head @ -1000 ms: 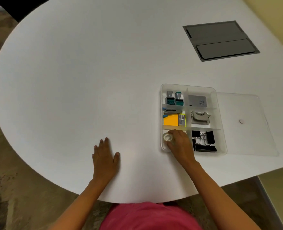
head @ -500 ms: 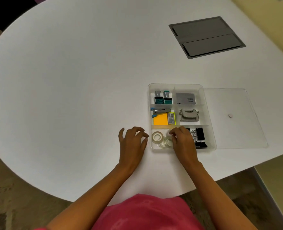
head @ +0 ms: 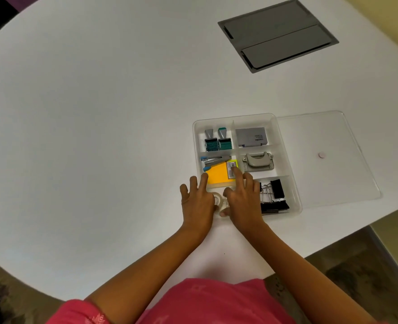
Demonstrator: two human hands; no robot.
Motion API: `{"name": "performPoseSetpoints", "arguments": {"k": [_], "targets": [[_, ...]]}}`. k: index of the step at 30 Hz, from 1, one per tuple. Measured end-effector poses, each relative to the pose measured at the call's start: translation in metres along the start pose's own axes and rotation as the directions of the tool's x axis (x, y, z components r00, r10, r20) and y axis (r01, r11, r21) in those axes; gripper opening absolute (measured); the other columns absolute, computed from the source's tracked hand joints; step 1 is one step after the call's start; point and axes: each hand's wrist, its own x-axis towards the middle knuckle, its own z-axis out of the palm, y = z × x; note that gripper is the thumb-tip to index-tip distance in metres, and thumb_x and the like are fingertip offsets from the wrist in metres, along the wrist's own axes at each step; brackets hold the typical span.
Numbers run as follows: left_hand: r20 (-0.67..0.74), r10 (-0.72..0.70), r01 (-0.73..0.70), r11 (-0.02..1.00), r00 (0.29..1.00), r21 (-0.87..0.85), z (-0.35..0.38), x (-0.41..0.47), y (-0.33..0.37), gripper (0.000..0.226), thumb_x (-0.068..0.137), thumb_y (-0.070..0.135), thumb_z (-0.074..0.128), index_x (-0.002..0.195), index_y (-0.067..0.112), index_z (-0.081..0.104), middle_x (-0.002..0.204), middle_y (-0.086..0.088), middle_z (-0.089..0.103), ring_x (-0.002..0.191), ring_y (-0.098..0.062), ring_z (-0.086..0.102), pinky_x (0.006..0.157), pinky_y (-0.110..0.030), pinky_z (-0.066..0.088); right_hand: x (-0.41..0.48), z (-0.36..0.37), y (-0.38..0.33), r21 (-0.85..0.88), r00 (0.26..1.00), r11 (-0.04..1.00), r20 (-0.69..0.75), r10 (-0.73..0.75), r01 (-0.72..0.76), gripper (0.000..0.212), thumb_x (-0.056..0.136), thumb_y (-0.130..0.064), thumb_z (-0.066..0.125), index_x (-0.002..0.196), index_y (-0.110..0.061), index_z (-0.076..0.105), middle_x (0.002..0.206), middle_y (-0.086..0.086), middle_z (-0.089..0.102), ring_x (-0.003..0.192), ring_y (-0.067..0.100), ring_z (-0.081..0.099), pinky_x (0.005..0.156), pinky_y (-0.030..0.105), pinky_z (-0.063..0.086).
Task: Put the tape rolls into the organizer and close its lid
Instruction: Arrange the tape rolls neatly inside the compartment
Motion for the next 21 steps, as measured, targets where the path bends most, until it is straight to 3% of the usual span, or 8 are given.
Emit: {"name": "performPoseSetpoints", "arguments": {"k": [3, 6, 11, 14, 17, 21], "targets": [[0.016, 0.016, -0.017, 0.999, 1.000, 0.032, 0.004, 0.002, -0.003, 0.042, 0.086, 0.038, 0.061, 0.126, 0.025, 0.060, 0.162, 0.006, 0.006, 0.149, -0.031, 0.004, 0.110, -0.046, -0.008, 0.003, 0.004, -0.004, 0.007, 0.999, 1.000, 0.040, 0.009, -0.009, 0.049, 0.070, -0.051, 0.075, 0.105, -0.018, 0.066, 0.160, 0.011, 0.005, 0.142, 0.037, 0.012, 0.110, 0.049, 0.023], [0.023, -0.005, 0.003, 0.997, 1.000, 0.074, 0.001, 0.008, -0.003, 0.050, 0.092, 0.049, 0.041, 0.135, 0.026, 0.049, 0.162, 0.007, -0.009, 0.148, -0.027, -0.018, 0.104, -0.044, -0.031, 0.006, 0.009, -0.008, 0.020, 0.998, 0.999, 0.051, 0.028, -0.029, 0.052, 0.070, -0.051, 0.075, 0.108, -0.017, 0.063, 0.161, 0.012, 0.000, 0.143, 0.038, 0.009, 0.113, 0.049, 0.021], [0.094, -0.044, 0.033, 0.994, 0.995, 0.108, 0.001, 0.011, -0.005, 0.055, 0.093, 0.054, 0.035, 0.141, 0.027, 0.042, 0.161, 0.007, -0.017, 0.145, -0.026, -0.026, 0.099, -0.045, -0.038, 0.011, 0.013, -0.011, 0.026, 0.996, 0.998, 0.067, 0.062, -0.063, 0.064, 0.069, -0.055, 0.074, 0.115, -0.013, 0.057, 0.160, 0.015, 0.002, 0.144, 0.039, 0.010, 0.112, 0.050, 0.021], [0.114, -0.059, 0.046, 0.993, 0.992, 0.108, 0.002, 0.010, -0.004, 0.060, 0.090, 0.061, 0.033, 0.137, 0.026, 0.047, 0.161, 0.006, -0.018, 0.145, -0.026, -0.028, 0.100, -0.047, -0.035, 0.010, 0.015, -0.012, 0.031, 0.995, 0.996, 0.050, 0.083, -0.085, 0.061, 0.071, -0.053, 0.073, 0.113, -0.010, 0.059, 0.160, 0.015, 0.005, 0.143, 0.038, 0.012, 0.112, 0.050, 0.021], [0.076, -0.069, 0.062, 0.994, 0.995, 0.095, 0.002, 0.010, -0.007, 0.064, 0.087, 0.067, 0.033, 0.135, 0.028, 0.049, 0.161, 0.006, -0.016, 0.144, -0.026, -0.028, 0.101, -0.045, -0.035, 0.009, 0.015, -0.012, 0.040, 0.993, 0.994, 0.057, 0.099, -0.102, 0.053, 0.073, -0.049, 0.073, 0.107, -0.010, 0.062, 0.158, 0.014, 0.010, 0.141, 0.036, 0.015, 0.110, 0.048, 0.024], [-0.006, -0.035, 0.036, 0.995, 0.999, 0.090, 0.001, 0.007, -0.009, 0.078, 0.079, 0.070, 0.010, 0.130, 0.030, 0.055, 0.162, 0.007, -0.009, 0.141, -0.022, -0.030, 0.103, -0.044, -0.034, 0.006, 0.014, -0.013, 0.033, 0.992, 0.993, 0.065, 0.108, -0.111, 0.050, 0.074, -0.048, 0.073, 0.107, -0.012, 0.062, 0.159, 0.012, 0.009, 0.142, 0.034, 0.015, 0.111, 0.047, 0.024]]}}
